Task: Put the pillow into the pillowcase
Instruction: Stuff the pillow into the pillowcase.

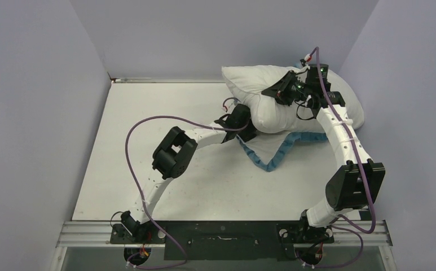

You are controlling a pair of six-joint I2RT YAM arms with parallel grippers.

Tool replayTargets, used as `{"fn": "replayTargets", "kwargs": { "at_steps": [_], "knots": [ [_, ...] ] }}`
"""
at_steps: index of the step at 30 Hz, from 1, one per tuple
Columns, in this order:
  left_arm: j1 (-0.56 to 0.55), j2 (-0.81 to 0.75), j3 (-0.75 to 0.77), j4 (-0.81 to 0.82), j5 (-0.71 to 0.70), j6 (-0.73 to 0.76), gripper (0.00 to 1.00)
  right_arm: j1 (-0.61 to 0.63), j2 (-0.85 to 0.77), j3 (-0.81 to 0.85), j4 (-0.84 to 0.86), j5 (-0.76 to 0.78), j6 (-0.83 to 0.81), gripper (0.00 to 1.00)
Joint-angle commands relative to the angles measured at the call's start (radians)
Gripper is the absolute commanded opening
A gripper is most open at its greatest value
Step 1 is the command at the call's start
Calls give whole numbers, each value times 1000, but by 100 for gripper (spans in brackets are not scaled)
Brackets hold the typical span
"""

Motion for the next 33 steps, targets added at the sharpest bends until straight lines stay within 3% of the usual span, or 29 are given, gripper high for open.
{"fn": "replayTargets", "kwargs": {
  "at_steps": [1, 4, 10, 14, 17, 20, 26, 33],
  "knots": [
    [-30, 125, 112, -156, -7, -80, 69, -12, -38, 48, 66, -21, 31, 5],
    [-43, 190, 156, -37, 33, -137, 57, -20, -41, 43, 61, -26, 36, 5],
    [-52, 283, 236, 369, 28, -97, 26, -32, -49, 28, 69, -43, 54, 5],
    [-39, 264, 220, 610, 32, 49, 11, -41, -50, 27, 67, -47, 53, 5],
    [-31, 188, 124, 795, 28, 201, 0, -50, -49, 20, 66, -45, 51, 5],
    [-16, 102, -50, 1060, 19, 285, 0, -56, -51, 17, 63, -44, 48, 5],
    [28, -9, -278, 1429, -5, 276, 0, -69, -55, 12, 58, -41, 42, 5],
    [37, -153, -471, 1455, 86, 267, 0, -74, -47, 31, 48, -32, 31, 5]
  ]
}}
